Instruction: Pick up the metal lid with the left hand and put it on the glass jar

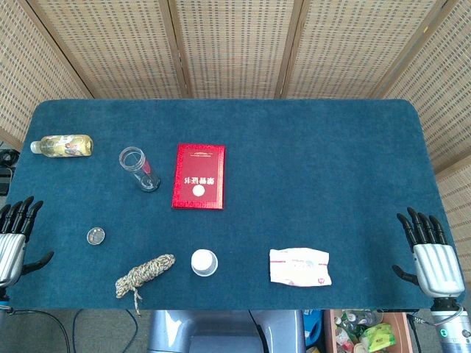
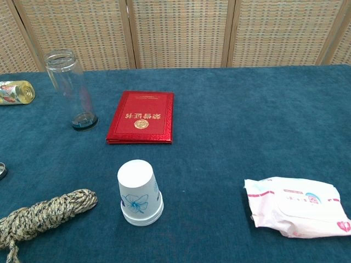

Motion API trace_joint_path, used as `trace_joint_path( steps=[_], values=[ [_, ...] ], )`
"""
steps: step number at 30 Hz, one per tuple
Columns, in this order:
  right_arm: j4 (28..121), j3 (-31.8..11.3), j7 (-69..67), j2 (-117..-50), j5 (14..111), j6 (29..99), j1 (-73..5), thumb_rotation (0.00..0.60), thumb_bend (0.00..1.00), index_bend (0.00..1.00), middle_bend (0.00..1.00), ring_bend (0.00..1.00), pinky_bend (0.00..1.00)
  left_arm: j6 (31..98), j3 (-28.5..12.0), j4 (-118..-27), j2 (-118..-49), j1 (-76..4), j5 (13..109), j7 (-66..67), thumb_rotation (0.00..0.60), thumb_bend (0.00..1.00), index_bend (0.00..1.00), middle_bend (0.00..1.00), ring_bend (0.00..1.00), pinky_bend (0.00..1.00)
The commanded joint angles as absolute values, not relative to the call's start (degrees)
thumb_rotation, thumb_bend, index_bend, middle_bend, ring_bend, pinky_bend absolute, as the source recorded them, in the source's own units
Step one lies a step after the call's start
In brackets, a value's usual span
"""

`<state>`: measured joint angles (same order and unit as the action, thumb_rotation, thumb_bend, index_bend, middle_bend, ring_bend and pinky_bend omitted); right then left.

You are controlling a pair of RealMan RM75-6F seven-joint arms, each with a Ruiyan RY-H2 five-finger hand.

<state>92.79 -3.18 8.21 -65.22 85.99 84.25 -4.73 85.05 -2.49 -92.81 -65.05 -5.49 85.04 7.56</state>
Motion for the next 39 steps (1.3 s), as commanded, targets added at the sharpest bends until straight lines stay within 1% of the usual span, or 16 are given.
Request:
trace_joint_path(
  steps=[1,20,29,31,35,37,39],
  values=[
    [92.79,-3.17,8.25,-65.24,86.07,84.30,-4.73,0.600,0.00,0.07,0.00,0.00,0.00,85.02,-2.48,-92.83,-65.04,-5.50,85.04,7.51,0.600,0.22,0.00,0.00,0.00,0.00],
    [93.18,-3.10,8.48,-65.28,86.07,84.01,-4.85,0.600,0.00,0.07,0.00,0.00,0.00,84.15,-2.24,-92.59,-65.43,-6.16,85.88,6.08,0.600,0.22,0.00,0.00,0.00,0.00],
    [92.99,-3.18,8.28,-65.27,85.66,83.86,-4.82,0.600,0.00,0.07,0.00,0.00,0.00,81.38,-1.47,-92.75,-64.83,-7.83,87.39,4.18,0.600,0.22,0.00,0.00,0.00,0.00],
    [93.01,-3.11,8.36,-65.26,85.81,83.87,-4.82,0.600,0.00,0.07,0.00,0.00,0.00,80.00,-1.16,-92.74,-63.90,-8.61,87.93,2.97,0.600,0.22,0.03,0.00,0.00,0.00],
    [93.14,-2.95,8.52,-65.32,86.16,83.85,-4.87,0.600,0.00,0.07,0.00,0.00,0.00,76.86,-0.64,-92.48,-61.93,-10.37,88.77,0.11,0.600,0.22,0.21,0.00,0.00,0.00],
    [93.16,-2.86,8.72,-65.40,86.26,83.79,-4.89,0.600,0.00,0.07,0.00,0.00,0.00,74.93,-0.22,-92.04,-60.85,-11.36,89.11,-1.42,0.600,0.23,0.24,0.00,0.00,0.00],
    [93.17,-2.80,8.86,-65.45,86.30,83.72,-4.92,0.600,0.00,0.07,0.00,0.00,0.00,73.67,-0.06,-91.53,-60.24,-12.04,89.05,-1.89,0.600,0.25,0.27,0.00,0.00,0.00]
  ],
)
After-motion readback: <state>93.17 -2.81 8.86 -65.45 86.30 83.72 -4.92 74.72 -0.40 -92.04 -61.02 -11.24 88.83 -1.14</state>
